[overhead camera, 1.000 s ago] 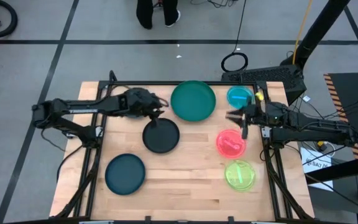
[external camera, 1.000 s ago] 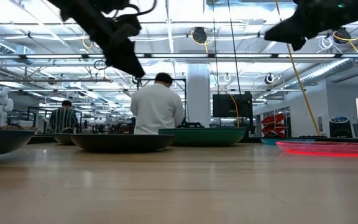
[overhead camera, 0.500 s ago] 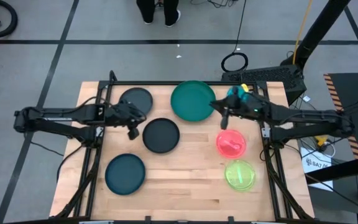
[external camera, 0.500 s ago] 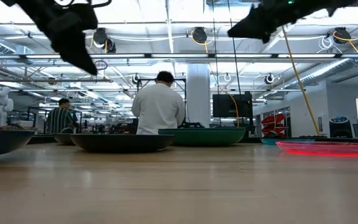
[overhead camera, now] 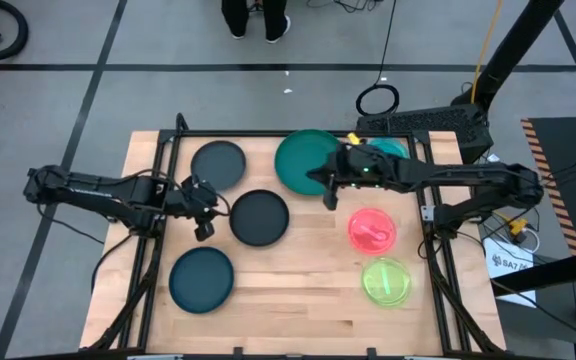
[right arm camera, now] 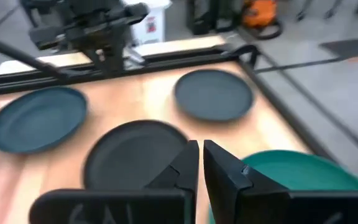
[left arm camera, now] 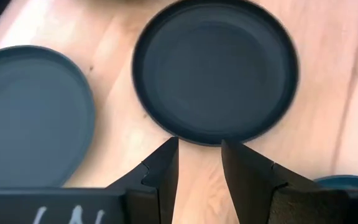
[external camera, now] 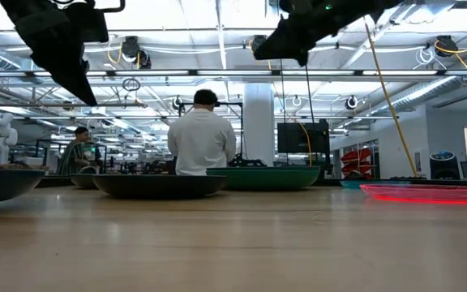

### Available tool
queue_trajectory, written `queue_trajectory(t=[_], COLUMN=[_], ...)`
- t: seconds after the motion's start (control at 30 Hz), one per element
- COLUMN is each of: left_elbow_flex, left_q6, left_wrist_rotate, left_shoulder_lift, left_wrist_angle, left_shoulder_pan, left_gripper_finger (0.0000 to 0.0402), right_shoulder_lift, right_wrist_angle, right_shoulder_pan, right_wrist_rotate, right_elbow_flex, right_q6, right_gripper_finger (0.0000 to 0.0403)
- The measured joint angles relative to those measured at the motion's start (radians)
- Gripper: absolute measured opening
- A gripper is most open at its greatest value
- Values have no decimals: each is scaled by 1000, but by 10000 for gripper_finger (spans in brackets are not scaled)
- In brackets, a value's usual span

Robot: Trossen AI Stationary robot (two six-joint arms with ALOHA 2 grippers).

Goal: Stack plastic plates
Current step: Stack the black plate on top of the green plate

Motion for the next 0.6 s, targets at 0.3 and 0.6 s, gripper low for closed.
queue_trajectory(t=[0.3,0.6], left_elbow_flex=[0,0], left_q6=[-75,-78], left_wrist_rotate=[-106,-189], left_shoulder_lift=[0,36], left_wrist_angle=[4,127], left_shoulder_pan=[-117,-209], left_gripper_finger=[129,129], right_shoulder_lift=[188,319], right_wrist_angle=[-29,-53], right_shoulder_pan=[46,106], right_wrist_rotate=[-81,-81], right_elbow_flex=[118,165], right_q6=[152,205], right_gripper_finger=[18,18])
